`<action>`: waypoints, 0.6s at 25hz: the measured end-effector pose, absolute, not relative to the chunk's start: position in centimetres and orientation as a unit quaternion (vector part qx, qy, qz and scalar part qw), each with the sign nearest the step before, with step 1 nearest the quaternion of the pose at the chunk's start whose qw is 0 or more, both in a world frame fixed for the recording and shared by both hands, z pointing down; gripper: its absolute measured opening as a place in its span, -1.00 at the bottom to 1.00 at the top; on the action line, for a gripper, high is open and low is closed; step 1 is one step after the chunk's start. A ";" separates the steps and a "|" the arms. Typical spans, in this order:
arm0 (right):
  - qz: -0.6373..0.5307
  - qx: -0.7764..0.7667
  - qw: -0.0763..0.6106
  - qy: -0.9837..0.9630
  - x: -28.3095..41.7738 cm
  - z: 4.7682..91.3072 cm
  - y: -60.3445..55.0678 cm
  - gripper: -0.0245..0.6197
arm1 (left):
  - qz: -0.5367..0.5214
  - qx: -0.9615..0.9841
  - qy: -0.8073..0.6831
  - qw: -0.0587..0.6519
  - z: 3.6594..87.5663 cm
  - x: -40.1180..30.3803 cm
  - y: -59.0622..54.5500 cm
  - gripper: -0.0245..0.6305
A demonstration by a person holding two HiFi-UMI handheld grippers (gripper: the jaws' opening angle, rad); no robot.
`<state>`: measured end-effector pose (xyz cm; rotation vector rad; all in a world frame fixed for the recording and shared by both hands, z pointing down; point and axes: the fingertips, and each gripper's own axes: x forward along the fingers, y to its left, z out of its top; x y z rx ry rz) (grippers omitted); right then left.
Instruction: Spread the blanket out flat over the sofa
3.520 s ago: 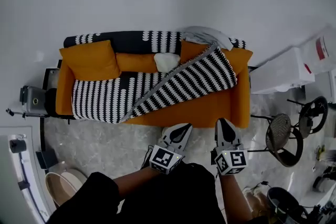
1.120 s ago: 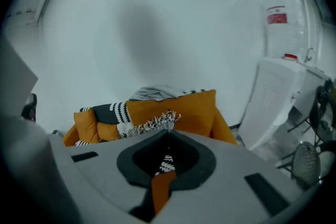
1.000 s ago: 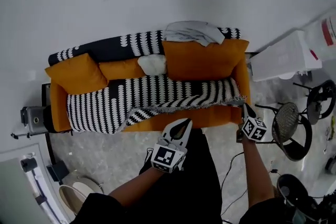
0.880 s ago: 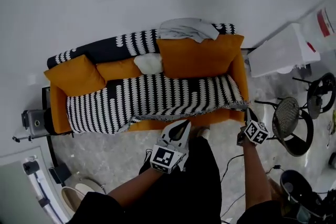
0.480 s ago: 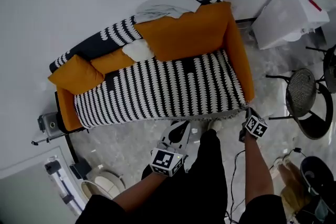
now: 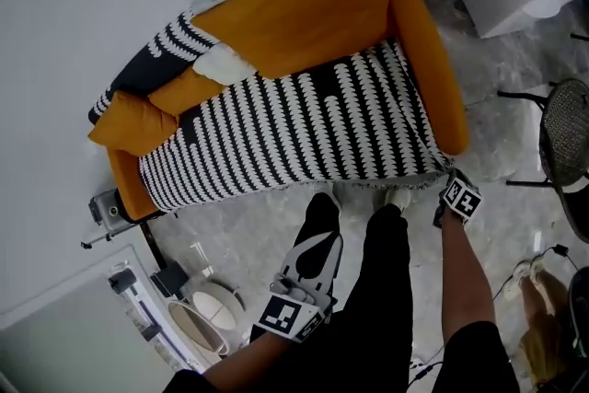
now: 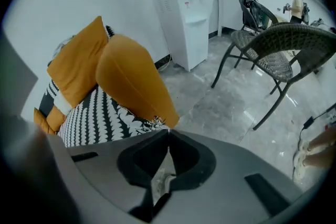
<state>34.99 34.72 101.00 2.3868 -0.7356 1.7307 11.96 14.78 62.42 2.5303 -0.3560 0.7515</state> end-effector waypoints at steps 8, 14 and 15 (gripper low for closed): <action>0.595 0.774 0.074 -0.204 35.9 111.9 36.3 -0.80 | 0.294 0.904 -0.155 0.269 69.8 11.5 16.6 -0.90; 0.584 0.774 0.045 -0.241 36.5 110.3 34.2 -0.37 | 0.270 0.904 -0.156 0.293 70.0 12.9 18.5 -0.90; 0.578 0.775 0.052 -0.251 36.9 108.9 34.1 -0.37 | 0.262 0.908 -0.155 0.286 69.1 13.4 18.3 -0.90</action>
